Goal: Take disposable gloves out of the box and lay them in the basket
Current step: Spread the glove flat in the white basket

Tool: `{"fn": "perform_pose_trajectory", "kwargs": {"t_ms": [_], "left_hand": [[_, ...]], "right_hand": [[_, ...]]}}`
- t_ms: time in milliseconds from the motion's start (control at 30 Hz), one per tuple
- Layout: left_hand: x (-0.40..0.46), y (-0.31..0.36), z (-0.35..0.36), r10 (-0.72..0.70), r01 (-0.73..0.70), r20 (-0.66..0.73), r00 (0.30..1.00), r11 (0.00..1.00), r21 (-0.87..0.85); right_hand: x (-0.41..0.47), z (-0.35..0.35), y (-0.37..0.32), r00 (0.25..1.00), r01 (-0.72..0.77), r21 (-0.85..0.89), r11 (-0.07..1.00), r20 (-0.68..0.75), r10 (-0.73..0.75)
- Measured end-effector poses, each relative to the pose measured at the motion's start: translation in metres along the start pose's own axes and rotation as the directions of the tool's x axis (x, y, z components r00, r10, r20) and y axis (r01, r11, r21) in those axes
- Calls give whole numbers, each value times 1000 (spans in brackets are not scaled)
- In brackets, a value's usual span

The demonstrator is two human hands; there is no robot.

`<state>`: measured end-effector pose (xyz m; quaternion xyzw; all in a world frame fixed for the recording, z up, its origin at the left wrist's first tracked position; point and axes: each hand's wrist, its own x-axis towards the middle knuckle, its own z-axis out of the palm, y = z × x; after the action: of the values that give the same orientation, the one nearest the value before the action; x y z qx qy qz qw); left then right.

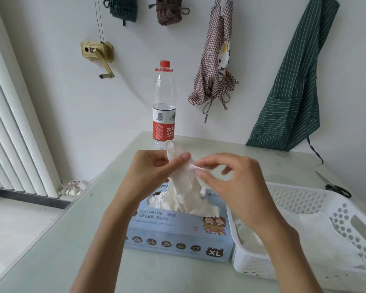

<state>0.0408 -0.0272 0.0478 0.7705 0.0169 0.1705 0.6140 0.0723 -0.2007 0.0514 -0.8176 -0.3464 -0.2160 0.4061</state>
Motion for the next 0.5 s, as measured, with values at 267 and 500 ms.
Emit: {"fn": "perform_pose_trajectory", "kwargs": {"t_ms": [267,500], "left_hand": [[1,-7,-5,-7,-19,236,972,994,107],[0,-9,9,26,-81,315,949,983,164]], "right_hand": [[0,-31,30,864,-483,399,779,362,350],[4,-11,17,955,-297,174,939,80,287]]}}
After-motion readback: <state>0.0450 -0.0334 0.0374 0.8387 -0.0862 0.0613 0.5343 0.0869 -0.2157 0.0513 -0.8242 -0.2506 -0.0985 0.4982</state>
